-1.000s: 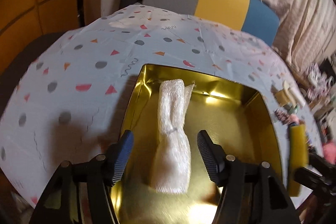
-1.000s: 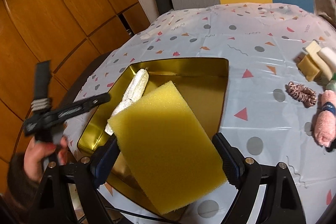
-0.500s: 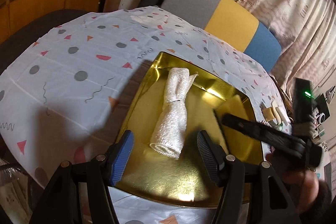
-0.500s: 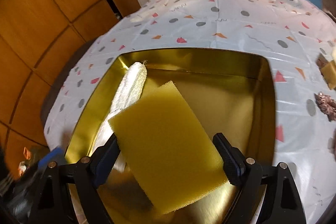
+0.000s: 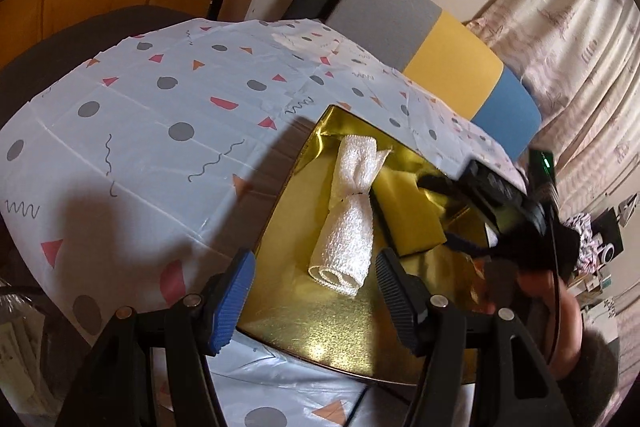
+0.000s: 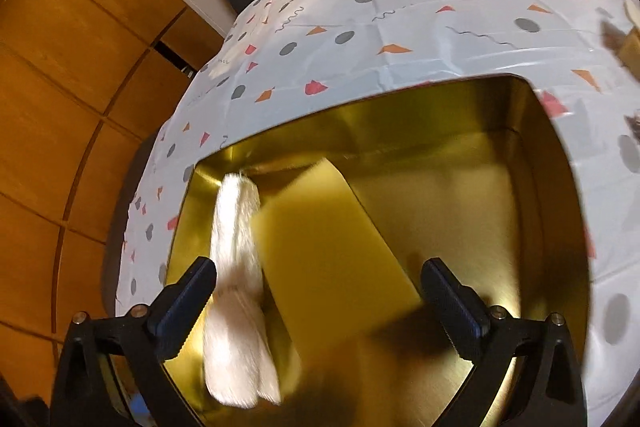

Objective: Organize rigid objects
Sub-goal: 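Release the loofah into the tray while the right tool drops the sponge beside it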

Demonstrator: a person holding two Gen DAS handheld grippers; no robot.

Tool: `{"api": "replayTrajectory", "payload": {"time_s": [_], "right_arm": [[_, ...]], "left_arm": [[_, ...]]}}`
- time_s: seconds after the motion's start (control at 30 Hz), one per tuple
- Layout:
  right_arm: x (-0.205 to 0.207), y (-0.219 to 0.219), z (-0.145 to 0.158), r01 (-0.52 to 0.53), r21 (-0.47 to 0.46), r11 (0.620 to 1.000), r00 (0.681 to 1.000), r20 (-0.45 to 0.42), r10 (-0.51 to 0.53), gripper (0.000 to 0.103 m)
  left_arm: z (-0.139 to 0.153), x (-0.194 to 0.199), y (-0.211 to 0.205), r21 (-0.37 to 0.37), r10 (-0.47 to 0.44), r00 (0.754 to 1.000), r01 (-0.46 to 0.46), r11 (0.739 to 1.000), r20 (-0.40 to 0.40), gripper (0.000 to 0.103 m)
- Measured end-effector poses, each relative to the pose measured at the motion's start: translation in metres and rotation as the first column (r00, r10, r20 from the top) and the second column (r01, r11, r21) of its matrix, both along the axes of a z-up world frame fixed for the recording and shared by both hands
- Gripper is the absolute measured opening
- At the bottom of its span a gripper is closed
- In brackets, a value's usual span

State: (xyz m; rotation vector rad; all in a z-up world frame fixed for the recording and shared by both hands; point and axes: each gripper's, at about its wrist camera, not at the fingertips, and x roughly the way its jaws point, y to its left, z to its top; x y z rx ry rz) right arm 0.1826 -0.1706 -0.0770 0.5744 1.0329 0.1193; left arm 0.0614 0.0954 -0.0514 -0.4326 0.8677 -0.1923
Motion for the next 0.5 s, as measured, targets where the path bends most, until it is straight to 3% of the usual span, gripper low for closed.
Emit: {"api": "replayTrajectory", "payload": {"time_s": [0.17, 0.5], "right_arm": [[-0.017, 0.01, 0.001, -0.101, -0.04, 0.994, 0.995, 0.019, 0.102, 0.103], [0.003, 0.065, 0.001, -0.236, -0.048, 0.971, 0.969, 0.062, 0.238, 0.103]], "left_arm": [[0.003, -0.002, -0.001, -0.021, 0.003, 1.0, -0.003, 1.0, 0.015, 0.063], [0.012, -0.008, 0.001, -0.011, 0.02, 0.999, -0.02, 1.0, 0.028, 0.063]]}}
